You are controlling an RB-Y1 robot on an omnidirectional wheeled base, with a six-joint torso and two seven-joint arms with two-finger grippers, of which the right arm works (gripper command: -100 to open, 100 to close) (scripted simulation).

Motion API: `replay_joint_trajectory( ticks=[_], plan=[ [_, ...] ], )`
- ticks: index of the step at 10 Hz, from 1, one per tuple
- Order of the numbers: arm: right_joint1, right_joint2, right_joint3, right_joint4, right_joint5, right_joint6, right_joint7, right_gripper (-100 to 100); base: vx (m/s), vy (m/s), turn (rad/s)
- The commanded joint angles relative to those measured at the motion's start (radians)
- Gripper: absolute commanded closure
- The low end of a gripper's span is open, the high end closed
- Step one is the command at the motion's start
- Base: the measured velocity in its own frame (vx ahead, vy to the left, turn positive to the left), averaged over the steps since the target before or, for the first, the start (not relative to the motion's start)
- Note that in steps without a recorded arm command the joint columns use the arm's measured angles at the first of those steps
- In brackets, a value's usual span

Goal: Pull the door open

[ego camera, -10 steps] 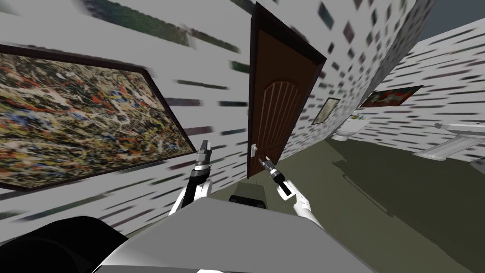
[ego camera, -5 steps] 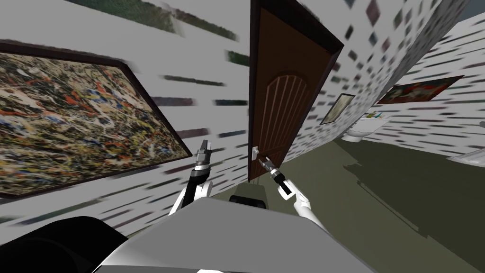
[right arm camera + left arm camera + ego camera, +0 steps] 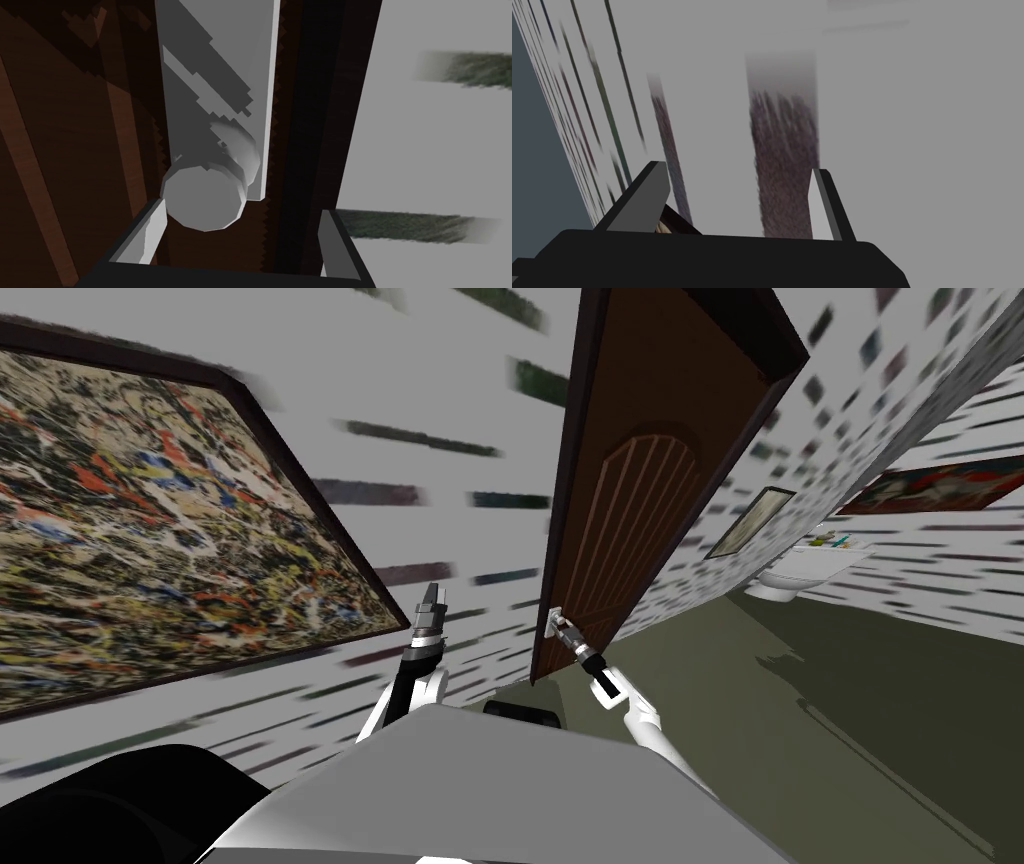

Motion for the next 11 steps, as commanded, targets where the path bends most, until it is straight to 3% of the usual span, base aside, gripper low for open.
replay_joint_trajectory(
  ticks=[1,2,3,8,9,11],
  plan=[
    [-0.015,-0.002,-0.017,0.022,-0.009,-0.007,0.004,-100,0.175,0.036,-0.015],
    [0.004,0.0,-0.003,0.017,-0.003,-0.004,0.0,-100,0.039,0.02,-0.031],
    [0.004,0.0,-0.003,0.017,-0.003,-0.004,0.0,100,-0.045,-0.003,-0.017],
    [0.004,0.0,-0.003,0.017,-0.003,-0.004,0.0,100,-0.009,-0.004,0.006],
    [0.013,-0.008,0.001,0.007,-0.002,-0.012,-0.003,-100,-0.109,-0.005,-0.039],
    [0.018,-0.017,0.003,-0.004,0.0,-0.017,-0.006,-100,-0.173,-0.041,-0.038]
  ],
)
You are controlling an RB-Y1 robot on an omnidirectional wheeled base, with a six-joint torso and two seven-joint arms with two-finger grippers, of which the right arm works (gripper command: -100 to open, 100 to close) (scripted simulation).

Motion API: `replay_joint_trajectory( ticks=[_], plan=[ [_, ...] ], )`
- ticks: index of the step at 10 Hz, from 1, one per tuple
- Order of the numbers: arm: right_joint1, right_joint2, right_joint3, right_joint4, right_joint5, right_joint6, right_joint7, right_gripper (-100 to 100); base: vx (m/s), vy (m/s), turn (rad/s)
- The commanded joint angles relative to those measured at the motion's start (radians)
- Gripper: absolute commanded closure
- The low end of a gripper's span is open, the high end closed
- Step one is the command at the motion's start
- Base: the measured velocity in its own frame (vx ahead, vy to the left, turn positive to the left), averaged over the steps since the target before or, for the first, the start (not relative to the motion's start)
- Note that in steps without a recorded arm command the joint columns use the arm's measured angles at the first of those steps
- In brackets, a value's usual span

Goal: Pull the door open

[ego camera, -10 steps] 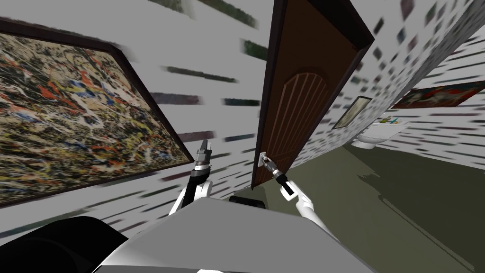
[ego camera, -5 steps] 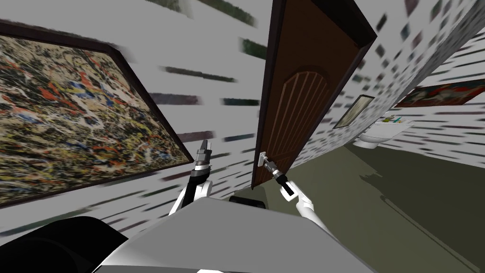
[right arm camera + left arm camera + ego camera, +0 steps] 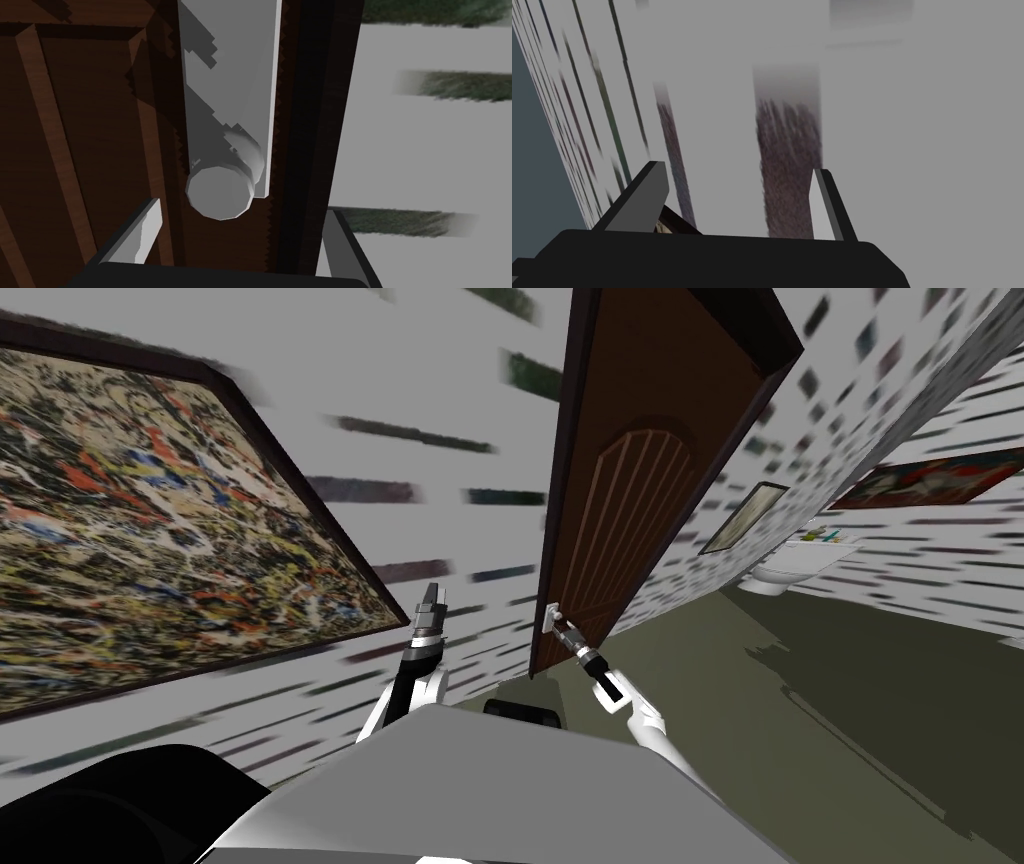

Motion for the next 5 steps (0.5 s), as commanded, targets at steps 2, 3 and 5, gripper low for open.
replay_joint_trajectory(
  ticks=[2,3,5],
  plan=[
    [0.009,-0.017,0.004,-0.02,0.003,-0.009,-0.007,-100,-0.182,-0.124,-0.052],
    [0.012,-0.024,0.005,-0.027,0.004,-0.012,-0.009,-100,-0.195,-0.129,-0.046],
    [-0.019,-0.002,-0.016,0.014,0.0,-0.005,0.009,-100,-0.029,-0.012,0.082]
  ],
)
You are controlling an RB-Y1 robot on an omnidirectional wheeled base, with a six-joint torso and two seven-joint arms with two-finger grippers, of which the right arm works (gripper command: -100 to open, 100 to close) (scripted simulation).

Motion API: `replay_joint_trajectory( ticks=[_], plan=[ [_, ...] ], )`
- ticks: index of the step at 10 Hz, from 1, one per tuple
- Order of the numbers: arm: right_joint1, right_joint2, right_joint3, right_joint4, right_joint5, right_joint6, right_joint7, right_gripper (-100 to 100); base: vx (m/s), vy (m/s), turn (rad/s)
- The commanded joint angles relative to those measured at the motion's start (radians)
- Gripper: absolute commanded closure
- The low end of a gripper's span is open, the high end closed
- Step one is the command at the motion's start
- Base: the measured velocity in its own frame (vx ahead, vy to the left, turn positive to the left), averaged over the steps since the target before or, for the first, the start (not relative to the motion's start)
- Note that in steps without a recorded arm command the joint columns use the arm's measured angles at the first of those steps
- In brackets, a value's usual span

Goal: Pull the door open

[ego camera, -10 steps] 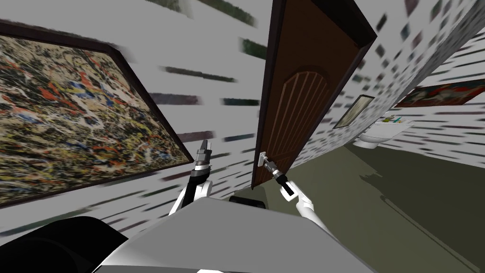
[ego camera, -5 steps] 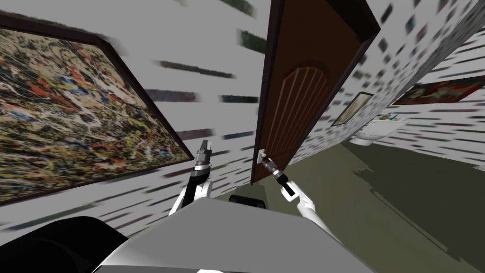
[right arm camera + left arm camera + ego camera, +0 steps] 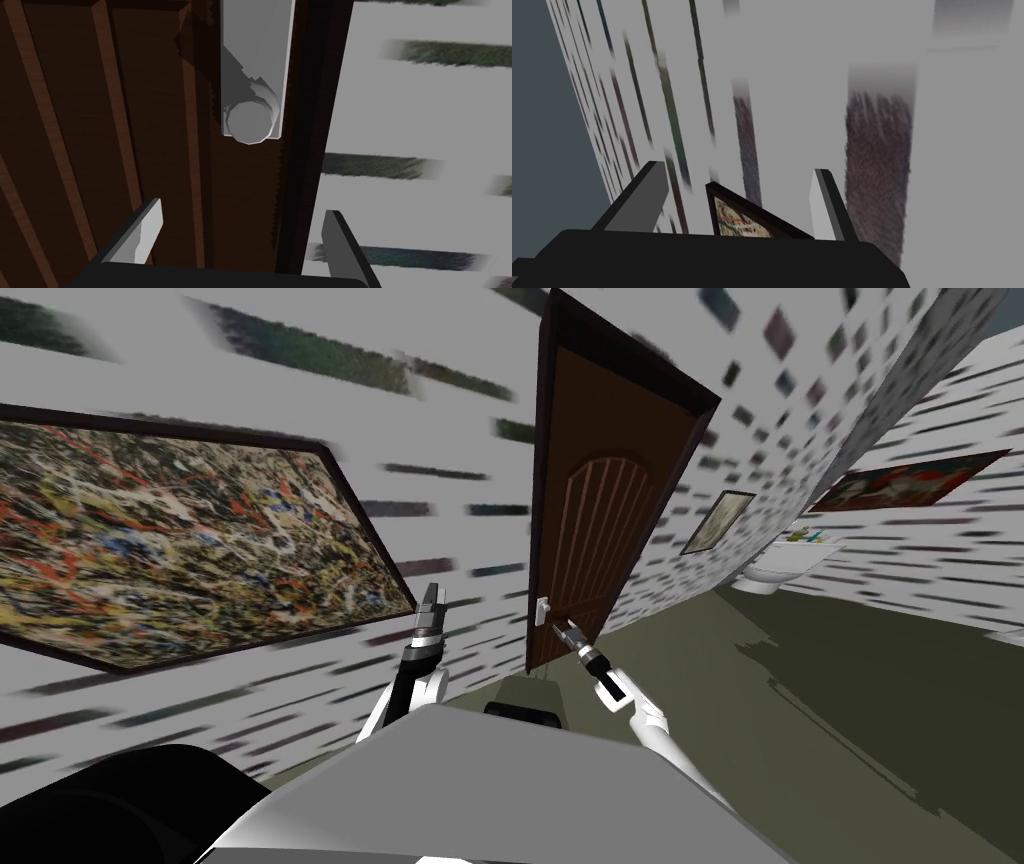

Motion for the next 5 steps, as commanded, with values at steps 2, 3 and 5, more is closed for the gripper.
replay_joint_trajectory(
  ticks=[2,3,5],
  plan=[
    [-0.048,0.032,-0.03,0.058,-0.003,0.01,0.03,-100,0.118,0.063,0.139],
    [-0.059,0.039,-0.037,0.071,-0.004,0.013,0.037,-100,0.152,0.066,0.116],
    [-0.096,0.062,-0.062,0.115,-0.007,0.021,0.058,-100,0.179,0.022,0.15]
  ],
)
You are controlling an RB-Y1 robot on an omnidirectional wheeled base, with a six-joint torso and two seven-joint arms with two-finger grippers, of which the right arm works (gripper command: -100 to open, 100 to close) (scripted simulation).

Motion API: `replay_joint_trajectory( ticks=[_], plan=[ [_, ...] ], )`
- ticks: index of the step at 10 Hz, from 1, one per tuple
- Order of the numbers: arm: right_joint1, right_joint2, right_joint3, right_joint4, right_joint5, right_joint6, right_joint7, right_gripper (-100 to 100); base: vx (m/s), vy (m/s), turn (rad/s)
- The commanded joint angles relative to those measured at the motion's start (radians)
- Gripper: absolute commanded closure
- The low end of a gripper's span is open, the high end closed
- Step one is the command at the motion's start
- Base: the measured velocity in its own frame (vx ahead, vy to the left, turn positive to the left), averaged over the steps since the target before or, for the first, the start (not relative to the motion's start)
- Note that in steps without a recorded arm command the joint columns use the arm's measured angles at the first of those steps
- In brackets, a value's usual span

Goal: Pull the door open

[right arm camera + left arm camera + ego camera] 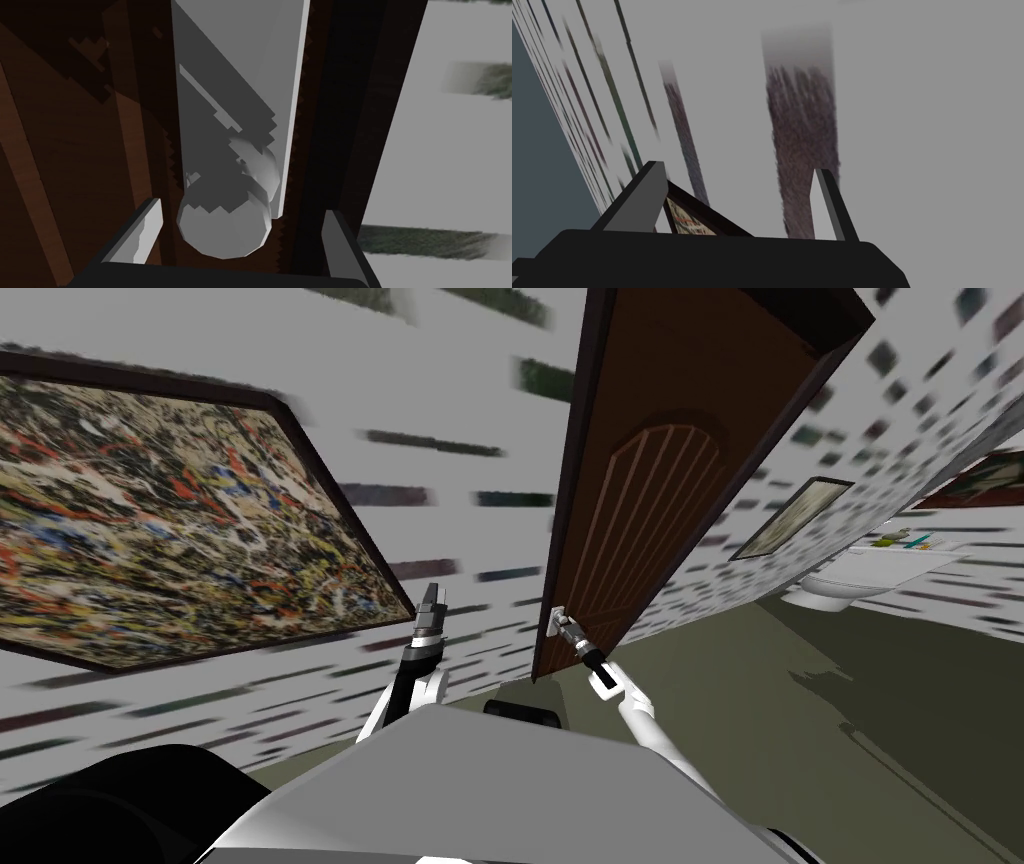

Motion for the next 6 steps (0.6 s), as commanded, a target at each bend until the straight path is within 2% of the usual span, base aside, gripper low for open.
replay_joint_trajectory(
  ticks=[1,2,6],
  plan=[
    [0.0,0.0,0.0,0.0,0.0,0.0,0.0,-100,0.077,0.003,0.027],
    [0.0,0.0,0.0,0.0,0.0,0.0,0.0,100,-0.006,0.0,-0.025],
    [0.0,0.0,0.0,0.0,0.0,0.0,0.0,100,-0.017,-0.004,-0.002]
  ],
)
